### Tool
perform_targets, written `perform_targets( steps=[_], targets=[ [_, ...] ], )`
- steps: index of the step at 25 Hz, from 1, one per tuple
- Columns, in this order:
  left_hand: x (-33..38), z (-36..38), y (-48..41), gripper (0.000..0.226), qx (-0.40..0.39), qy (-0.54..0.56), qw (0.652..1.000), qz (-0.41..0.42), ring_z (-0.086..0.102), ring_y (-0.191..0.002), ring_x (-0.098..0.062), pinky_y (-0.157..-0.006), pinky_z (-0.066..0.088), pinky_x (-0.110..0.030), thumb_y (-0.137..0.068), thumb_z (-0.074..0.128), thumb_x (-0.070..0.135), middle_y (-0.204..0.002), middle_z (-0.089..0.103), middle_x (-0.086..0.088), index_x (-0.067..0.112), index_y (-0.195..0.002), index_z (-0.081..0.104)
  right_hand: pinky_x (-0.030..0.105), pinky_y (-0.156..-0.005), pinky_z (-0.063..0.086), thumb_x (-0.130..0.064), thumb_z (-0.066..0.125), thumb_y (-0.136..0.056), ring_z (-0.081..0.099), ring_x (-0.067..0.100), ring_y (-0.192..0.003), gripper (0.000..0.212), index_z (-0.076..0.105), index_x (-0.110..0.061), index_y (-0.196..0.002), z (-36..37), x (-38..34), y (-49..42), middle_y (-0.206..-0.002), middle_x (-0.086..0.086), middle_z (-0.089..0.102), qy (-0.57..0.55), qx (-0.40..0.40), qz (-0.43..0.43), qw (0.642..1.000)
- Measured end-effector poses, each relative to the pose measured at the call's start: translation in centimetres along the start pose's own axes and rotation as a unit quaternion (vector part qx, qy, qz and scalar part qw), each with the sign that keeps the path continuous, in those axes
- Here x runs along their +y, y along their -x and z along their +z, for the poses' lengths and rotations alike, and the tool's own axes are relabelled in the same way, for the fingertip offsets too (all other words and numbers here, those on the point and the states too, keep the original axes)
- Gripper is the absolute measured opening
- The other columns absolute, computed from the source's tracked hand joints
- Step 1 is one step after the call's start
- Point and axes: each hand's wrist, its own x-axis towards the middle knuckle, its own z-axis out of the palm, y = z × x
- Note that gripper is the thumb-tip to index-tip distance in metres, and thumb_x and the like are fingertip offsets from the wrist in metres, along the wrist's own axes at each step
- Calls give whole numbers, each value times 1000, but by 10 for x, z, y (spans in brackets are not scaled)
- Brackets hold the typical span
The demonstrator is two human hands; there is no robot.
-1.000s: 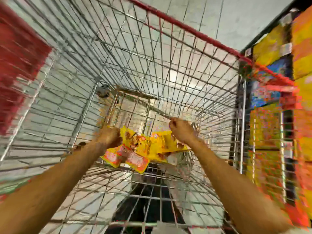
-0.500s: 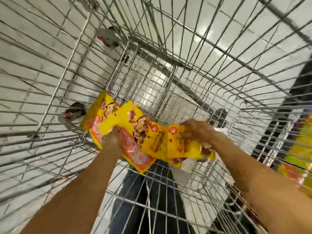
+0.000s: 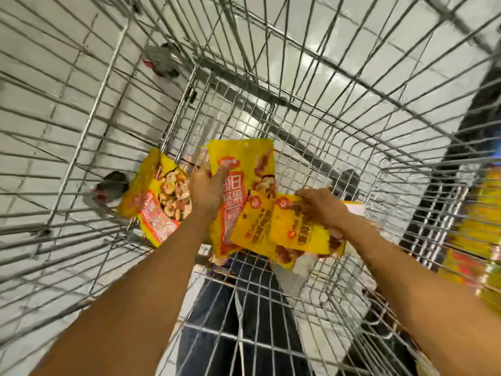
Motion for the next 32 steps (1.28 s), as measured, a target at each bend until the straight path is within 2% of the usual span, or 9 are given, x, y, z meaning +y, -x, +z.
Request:
perform_targets(
  steps=[4,7,11,14,16,18,22,27,32],
  targets=[
    [78,-13,29,36,-4,-74,990,124,60,-100,-38,-81,42,-39,-94,52,35,-103,66,-25,6,-110,65,23,-57,43,-31,55,-92,52,14,-61,20,58,-13,-84,-46,-12,55,-70,5,56,-194,105,12,975],
    [157,-56,62,35,-21,-7,981,195,62,-91,-28,-80,45,-35,-97,49,29,-99,66,-25,-3,-102,63,19,-55,43,-27,52,-94,52,3,-57,21,54,-17,-76,-90,-44,120,-62,-8,57,-326,239,3,914],
    [260,-120,155,22,-68,65,951,294,55,-65,0,-50,37,-5,-95,51,29,-69,56,9,12,-84,61,9,-49,38,-25,46,-97,49,-9,-48,25,53,-16,-76,-134,-115,258,-62,-8,54,-423,461,-75,777],
    [306,-158,233,27,-68,115,927,351,55,-59,3,-56,41,-15,-93,54,35,-72,62,4,20,-70,54,8,-57,44,-31,43,-98,54,-10,-61,22,55,-24,-82,-143,-154,370,-69,-15,58,-383,642,-132,652],
    [330,-173,285,30,-72,144,903,398,53,-50,7,-54,40,-15,-92,56,33,-53,62,15,21,-65,52,27,-66,55,-42,44,-96,61,5,-70,21,54,-35,-79,-138,-174,440,-72,-16,59,-368,713,-141,580],
    [346,-175,342,31,-98,145,874,454,50,-42,13,-44,33,-7,-92,56,28,-43,55,27,23,-62,51,13,-58,53,-33,43,-98,59,-8,-65,19,49,-32,-80,-121,-182,507,-69,-24,59,-335,772,-147,520],
    [347,-147,451,32,-198,175,823,504,51,-46,11,-52,38,-5,-91,58,30,-42,53,30,25,-60,50,8,-83,43,-43,39,-97,54,-17,-87,26,51,-21,-103,-61,-164,611,-88,-21,59,-292,848,-97,431],
    [287,-86,603,28,-394,167,737,524,54,-53,10,-53,45,-12,-90,60,30,-52,62,22,22,-63,57,22,-59,35,-24,44,-95,38,-5,-57,24,50,-11,-76,55,-125,735,-62,-11,43,-258,896,55,358],
    [205,-46,746,27,-487,170,665,539,58,-69,-6,-67,49,-30,-85,59,39,-60,65,16,24,-63,62,32,-65,45,-26,46,-97,51,10,-72,26,58,-8,-82,174,-95,856,-78,16,61,-278,905,109,303]
  ],
)
